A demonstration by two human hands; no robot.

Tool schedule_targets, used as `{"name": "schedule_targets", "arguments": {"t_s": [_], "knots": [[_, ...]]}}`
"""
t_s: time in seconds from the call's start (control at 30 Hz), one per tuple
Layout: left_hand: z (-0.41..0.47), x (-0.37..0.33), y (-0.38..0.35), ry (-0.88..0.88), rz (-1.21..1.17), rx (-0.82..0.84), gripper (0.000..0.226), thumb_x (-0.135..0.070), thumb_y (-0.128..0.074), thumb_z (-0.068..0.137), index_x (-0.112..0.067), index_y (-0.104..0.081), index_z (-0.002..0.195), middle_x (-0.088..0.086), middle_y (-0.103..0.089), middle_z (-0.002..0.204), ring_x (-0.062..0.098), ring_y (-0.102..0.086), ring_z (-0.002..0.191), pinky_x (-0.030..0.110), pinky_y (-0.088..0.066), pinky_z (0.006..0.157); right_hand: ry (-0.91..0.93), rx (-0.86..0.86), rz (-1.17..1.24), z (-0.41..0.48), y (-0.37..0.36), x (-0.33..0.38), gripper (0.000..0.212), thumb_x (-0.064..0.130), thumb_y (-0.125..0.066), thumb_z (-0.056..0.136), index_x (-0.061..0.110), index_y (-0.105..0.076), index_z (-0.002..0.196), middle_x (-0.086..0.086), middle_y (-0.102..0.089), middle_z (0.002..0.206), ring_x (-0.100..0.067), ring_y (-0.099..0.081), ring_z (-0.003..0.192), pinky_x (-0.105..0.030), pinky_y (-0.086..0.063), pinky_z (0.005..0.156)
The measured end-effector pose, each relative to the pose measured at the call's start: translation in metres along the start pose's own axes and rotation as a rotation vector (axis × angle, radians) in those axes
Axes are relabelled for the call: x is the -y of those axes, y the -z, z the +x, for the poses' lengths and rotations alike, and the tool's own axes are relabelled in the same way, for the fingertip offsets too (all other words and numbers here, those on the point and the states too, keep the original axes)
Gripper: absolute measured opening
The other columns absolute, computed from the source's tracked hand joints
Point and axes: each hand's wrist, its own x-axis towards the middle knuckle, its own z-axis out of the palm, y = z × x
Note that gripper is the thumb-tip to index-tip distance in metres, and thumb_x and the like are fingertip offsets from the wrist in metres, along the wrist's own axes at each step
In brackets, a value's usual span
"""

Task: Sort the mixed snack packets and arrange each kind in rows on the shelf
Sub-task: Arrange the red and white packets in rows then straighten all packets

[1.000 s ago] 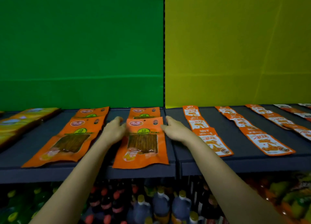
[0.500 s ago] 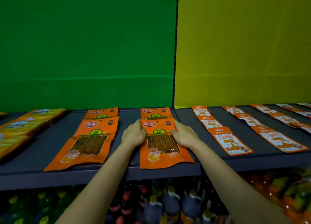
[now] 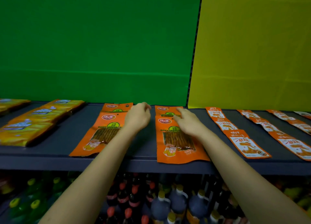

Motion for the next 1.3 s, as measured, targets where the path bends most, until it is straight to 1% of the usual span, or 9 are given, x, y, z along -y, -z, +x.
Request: {"name": "schedule_targets", "arguments": {"t_s": [0.1,0.2,0.33,0.47,0.63,0.97,1.03,1.17,1.3], "knots": [[0.011,0.036,0.04,0.057,-0.034,-0.082,0.03,-0.008,-0.04,0.091,-0.009,-0.066,0.107,0.014,-0.066,0.116,0.032,-0.058,0.106,0.033,-0.046,0.087,0.046,0.023,0.036,0.005,-0.007,0.037,0.052,0.023,-0.036,0.1,0.007,-0.023,0.148,-0.01,-0.022,0.156,-0.023,-0.022,0.144,-0.029,-0.019,0.114],[0.018,0.085,0.069,0.165,0.001,-0.097,0.031,-0.014,-0.044,0.091,-0.006,-0.06,0.116,0.018,-0.06,0.124,0.033,-0.054,0.115,0.036,-0.045,0.095,0.023,0.08,0.08,0.011,-0.029,0.072,0.053,0.024,-0.038,0.1,0.005,-0.023,0.147,-0.011,-0.023,0.156,-0.023,-0.023,0.143,-0.027,-0.02,0.112],[0.016,0.131,0.081,0.275,0.028,0.124,0.046,-0.027,-0.046,0.094,0.001,-0.042,0.129,0.024,-0.045,0.138,0.035,-0.044,0.126,0.036,-0.037,0.098,-0.06,0.158,0.141,0.014,-0.07,0.108,0.053,0.025,-0.042,0.098,0.004,-0.027,0.145,-0.012,-0.031,0.152,-0.026,-0.031,0.139,-0.029,-0.026,0.11],[0.012,0.149,0.076,0.225,-0.002,0.311,0.042,-0.032,-0.043,0.096,-0.007,-0.039,0.13,0.016,-0.049,0.135,0.032,-0.049,0.12,0.036,-0.039,0.096,-0.126,0.122,0.203,0.014,-0.097,0.125,0.038,0.022,-0.044,0.097,0.011,-0.043,0.133,-0.011,-0.051,0.136,-0.03,-0.049,0.123,-0.039,-0.039,0.104],[0.017,0.151,0.071,0.184,0.027,0.313,0.043,-0.03,-0.042,0.095,-0.012,-0.035,0.134,0.013,-0.051,0.134,0.031,-0.05,0.121,0.042,-0.038,0.104,-0.139,0.024,0.119,0.011,-0.11,0.128,0.041,0.025,-0.046,0.095,0.014,-0.043,0.134,-0.008,-0.049,0.137,-0.027,-0.046,0.126,-0.042,-0.037,0.107],[0.02,0.157,0.067,0.115,0.059,0.312,0.037,-0.023,-0.04,0.094,-0.015,-0.041,0.13,0.01,-0.053,0.132,0.027,-0.05,0.12,0.039,-0.037,0.101,-0.123,0.023,0.016,0.004,-0.11,0.132,0.044,0.028,-0.042,0.098,0.01,-0.038,0.139,-0.008,-0.042,0.144,-0.025,-0.038,0.133,-0.035,-0.031,0.108],[0.02,0.158,0.069,0.104,0.04,0.296,0.037,-0.02,-0.04,0.094,-0.013,-0.042,0.13,0.011,-0.051,0.135,0.028,-0.045,0.126,0.04,-0.032,0.106,-0.114,0.021,-0.003,0.005,-0.112,0.133,0.044,0.028,-0.042,0.098,0.01,-0.039,0.138,-0.008,-0.043,0.143,-0.025,-0.04,0.132,-0.035,-0.031,0.108],[0.021,0.159,0.072,0.076,0.093,0.287,0.044,-0.014,-0.035,0.096,-0.007,-0.034,0.139,0.012,-0.034,0.149,0.026,-0.014,0.145,0.042,0.0,0.117,-0.101,0.02,-0.03,0.007,-0.116,0.138,0.042,0.029,-0.041,0.098,0.009,-0.041,0.135,-0.009,-0.047,0.139,-0.026,-0.043,0.129,-0.037,-0.032,0.107],[0.02,0.161,0.071,0.081,0.09,0.274,0.042,-0.016,-0.035,0.095,-0.01,-0.038,0.136,0.01,-0.038,0.147,0.026,-0.02,0.143,0.043,-0.001,0.117,-0.102,0.009,-0.031,0.007,-0.117,0.139,0.041,0.028,-0.041,0.098,0.009,-0.042,0.134,-0.009,-0.048,0.138,-0.026,-0.044,0.128,-0.037,-0.032,0.107]]}}
